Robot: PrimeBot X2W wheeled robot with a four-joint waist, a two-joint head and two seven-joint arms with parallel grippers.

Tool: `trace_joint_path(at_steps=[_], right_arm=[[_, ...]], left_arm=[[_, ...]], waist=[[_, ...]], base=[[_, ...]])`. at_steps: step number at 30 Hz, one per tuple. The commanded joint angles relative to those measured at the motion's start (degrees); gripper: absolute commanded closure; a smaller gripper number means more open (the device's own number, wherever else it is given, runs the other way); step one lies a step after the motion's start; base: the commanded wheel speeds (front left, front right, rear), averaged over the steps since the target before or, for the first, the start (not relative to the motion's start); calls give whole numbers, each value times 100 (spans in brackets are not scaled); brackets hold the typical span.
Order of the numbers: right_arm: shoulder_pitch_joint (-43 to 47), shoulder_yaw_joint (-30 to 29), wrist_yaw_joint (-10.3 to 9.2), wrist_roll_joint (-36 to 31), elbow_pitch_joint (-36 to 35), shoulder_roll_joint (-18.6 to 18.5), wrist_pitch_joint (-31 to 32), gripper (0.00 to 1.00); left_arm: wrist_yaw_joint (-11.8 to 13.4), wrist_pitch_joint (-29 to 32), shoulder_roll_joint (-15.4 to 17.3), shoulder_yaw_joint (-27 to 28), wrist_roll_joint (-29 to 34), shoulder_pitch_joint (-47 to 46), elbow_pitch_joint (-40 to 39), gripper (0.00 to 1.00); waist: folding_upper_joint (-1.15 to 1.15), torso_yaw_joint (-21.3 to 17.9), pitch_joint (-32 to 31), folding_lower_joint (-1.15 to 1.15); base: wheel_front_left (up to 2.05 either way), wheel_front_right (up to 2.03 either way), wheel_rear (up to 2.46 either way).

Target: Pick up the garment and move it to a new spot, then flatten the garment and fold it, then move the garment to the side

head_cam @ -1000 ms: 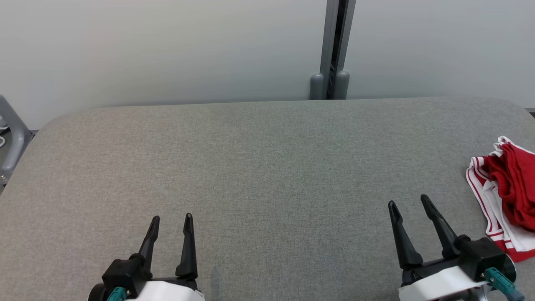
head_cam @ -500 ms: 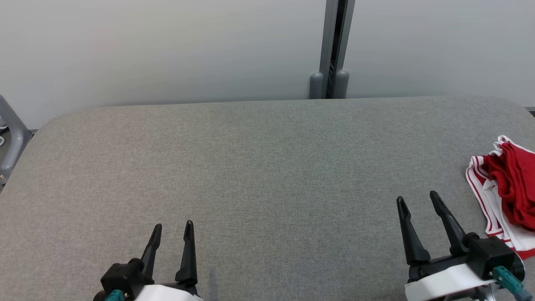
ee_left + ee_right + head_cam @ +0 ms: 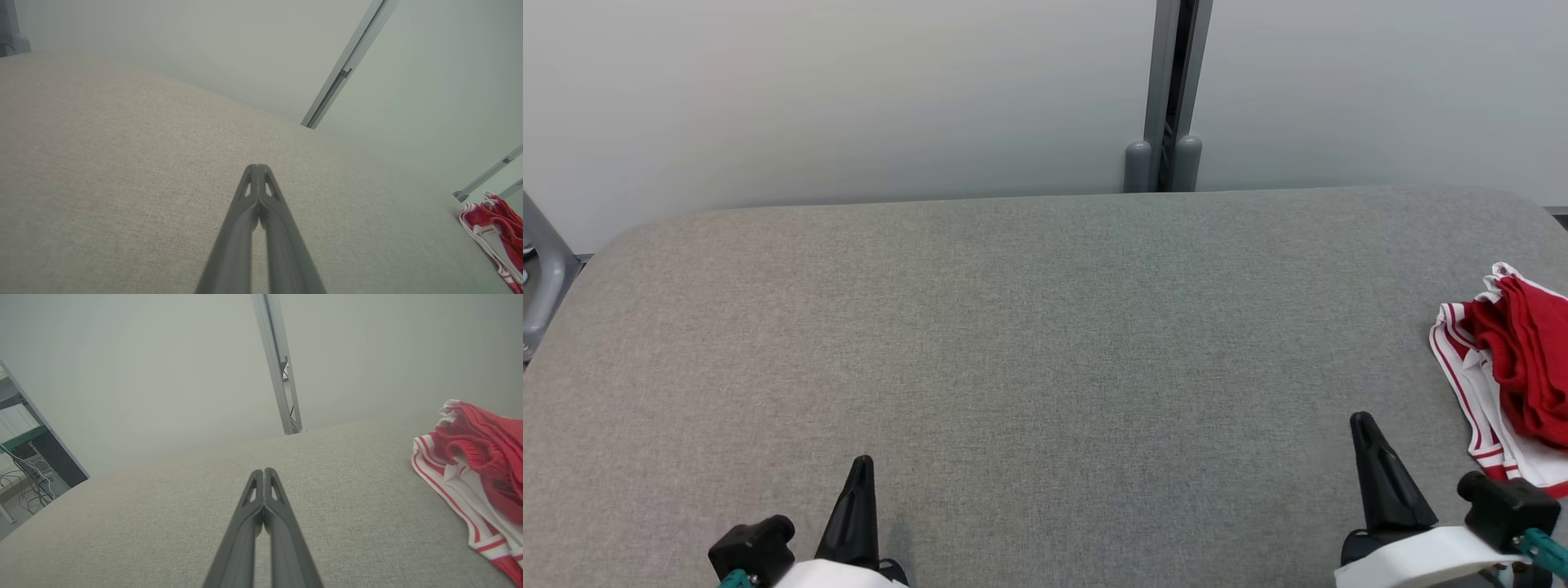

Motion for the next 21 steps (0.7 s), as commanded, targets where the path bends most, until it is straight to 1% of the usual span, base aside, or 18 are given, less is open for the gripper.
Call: trace_joint_path(at_steps=[1, 9, 10, 21], right_arm=[[-174, -103, 0, 277, -50, -67, 79, 100], [-273, -344, -1, 1111, 43, -117, 353, 100], [-299, -403, -1, 1308, 64, -127, 418, 100], [-421, -707, -1, 2300, 168, -179, 758, 100]], left_arm=[[-62, 42, 8, 20, -237, -255, -38, 100], [-197, 138, 11, 18, -970, -503, 136, 100], [-228, 161, 12, 20, -1143, -559, 162, 100], [-383, 280, 16, 30, -2012, -817, 282, 100]], waist=[[0, -4, 0, 0], [0, -26, 4, 0], [0, -31, 5, 0], [0, -61, 11, 0]], base=[[0, 0, 0], [0, 0, 0], [0, 0, 0], [0, 0, 0]])
